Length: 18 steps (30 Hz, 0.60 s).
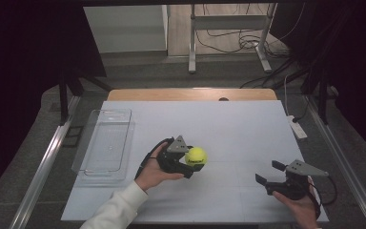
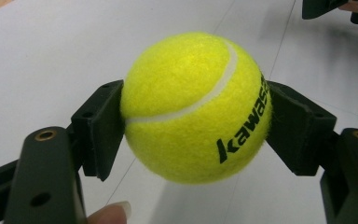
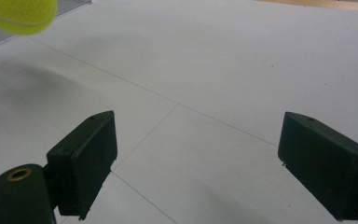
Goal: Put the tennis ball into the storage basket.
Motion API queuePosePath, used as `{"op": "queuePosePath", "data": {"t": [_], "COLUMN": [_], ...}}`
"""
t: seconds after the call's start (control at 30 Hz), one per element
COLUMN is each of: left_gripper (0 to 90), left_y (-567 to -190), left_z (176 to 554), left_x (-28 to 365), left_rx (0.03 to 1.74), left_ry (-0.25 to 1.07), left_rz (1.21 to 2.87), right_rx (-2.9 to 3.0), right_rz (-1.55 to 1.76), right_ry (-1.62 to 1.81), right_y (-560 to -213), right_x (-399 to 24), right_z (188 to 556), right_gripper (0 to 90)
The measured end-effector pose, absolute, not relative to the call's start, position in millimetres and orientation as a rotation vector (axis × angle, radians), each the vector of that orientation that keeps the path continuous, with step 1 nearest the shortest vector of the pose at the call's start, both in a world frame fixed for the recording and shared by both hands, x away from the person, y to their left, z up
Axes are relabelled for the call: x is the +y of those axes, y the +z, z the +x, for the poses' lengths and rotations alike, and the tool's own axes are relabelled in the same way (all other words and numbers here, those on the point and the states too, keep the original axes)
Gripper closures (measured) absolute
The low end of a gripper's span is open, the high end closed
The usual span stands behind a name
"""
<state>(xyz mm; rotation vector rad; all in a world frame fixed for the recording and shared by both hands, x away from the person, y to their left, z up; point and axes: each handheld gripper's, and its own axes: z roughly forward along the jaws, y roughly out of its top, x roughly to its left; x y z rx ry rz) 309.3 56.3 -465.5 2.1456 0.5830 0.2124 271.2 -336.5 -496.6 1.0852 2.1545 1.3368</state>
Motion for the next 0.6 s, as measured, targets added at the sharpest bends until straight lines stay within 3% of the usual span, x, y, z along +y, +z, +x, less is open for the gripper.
{"op": "queuePosePath", "data": {"t": [0.6], "left_gripper": [26.4], "left_y": [-470], "left_z": [310], "left_x": [73], "left_rx": [0.618], "left_ry": [0.202], "left_rz": [2.142], "right_rx": [2.15], "right_rz": [1.088], "right_ry": [1.336], "right_y": [-496], "right_x": [-338], "right_z": [270], "right_gripper": [11.7]}}
